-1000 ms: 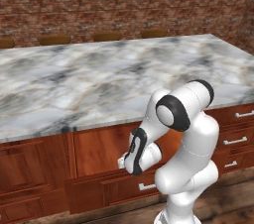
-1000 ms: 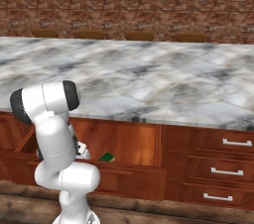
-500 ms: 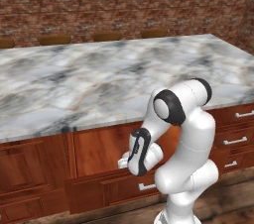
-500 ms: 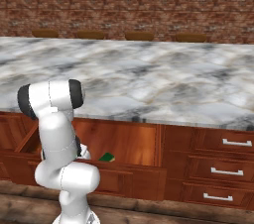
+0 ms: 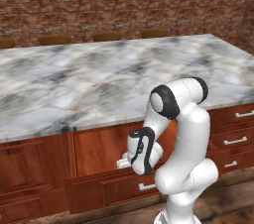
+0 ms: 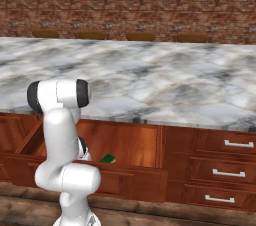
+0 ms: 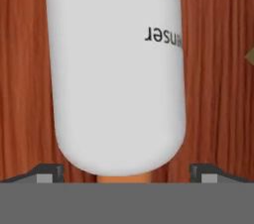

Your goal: Restock the sink supplies by placing the sponge and soap dispenser on the counter and next to the sink. Make sure the soap dispenser is upright.

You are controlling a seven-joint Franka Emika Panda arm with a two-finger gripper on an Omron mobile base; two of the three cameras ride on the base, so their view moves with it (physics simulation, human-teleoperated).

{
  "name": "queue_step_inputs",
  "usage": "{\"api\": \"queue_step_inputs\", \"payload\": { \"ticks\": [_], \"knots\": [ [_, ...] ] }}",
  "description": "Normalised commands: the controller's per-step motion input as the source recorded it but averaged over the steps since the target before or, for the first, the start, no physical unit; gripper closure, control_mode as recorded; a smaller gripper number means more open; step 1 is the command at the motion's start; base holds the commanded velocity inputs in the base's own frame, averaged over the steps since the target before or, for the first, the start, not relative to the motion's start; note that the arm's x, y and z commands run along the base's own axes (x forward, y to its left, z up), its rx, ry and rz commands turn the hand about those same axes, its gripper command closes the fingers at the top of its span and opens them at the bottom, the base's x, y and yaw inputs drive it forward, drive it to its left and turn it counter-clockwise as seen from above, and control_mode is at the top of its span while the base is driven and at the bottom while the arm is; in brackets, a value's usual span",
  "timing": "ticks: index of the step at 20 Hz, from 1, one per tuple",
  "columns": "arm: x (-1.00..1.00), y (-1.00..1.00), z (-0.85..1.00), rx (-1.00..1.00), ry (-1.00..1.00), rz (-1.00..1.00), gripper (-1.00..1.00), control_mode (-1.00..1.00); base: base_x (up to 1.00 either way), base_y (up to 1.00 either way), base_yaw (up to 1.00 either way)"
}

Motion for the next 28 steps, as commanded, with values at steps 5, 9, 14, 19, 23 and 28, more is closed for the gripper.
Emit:
{"api": "queue_step_inputs", "payload": {
  "ticks": [5,9,14,19,23,28],
  "knots": [
    [0.00,0.08,-0.22,0.00,0.00,0.00,-1.00,-1.00,0.00,0.00,0.00],
    [0.00,0.06,-0.25,0.00,0.00,0.00,1.00,-1.00,0.00,0.00,0.00],
    [0.00,0.00,-0.21,0.00,0.00,0.00,1.00,-1.00,0.00,0.00,0.00],
    [0.00,0.00,-0.15,0.00,0.00,0.00,1.00,-1.00,0.00,0.00,0.00],
    [0.00,0.00,-0.09,0.00,0.00,0.00,1.00,-1.00,0.00,0.00,0.00],
    [0.00,0.00,0.00,0.00,0.00,0.00,1.00,-1.00,0.00,0.00,0.00]
  ]
}}
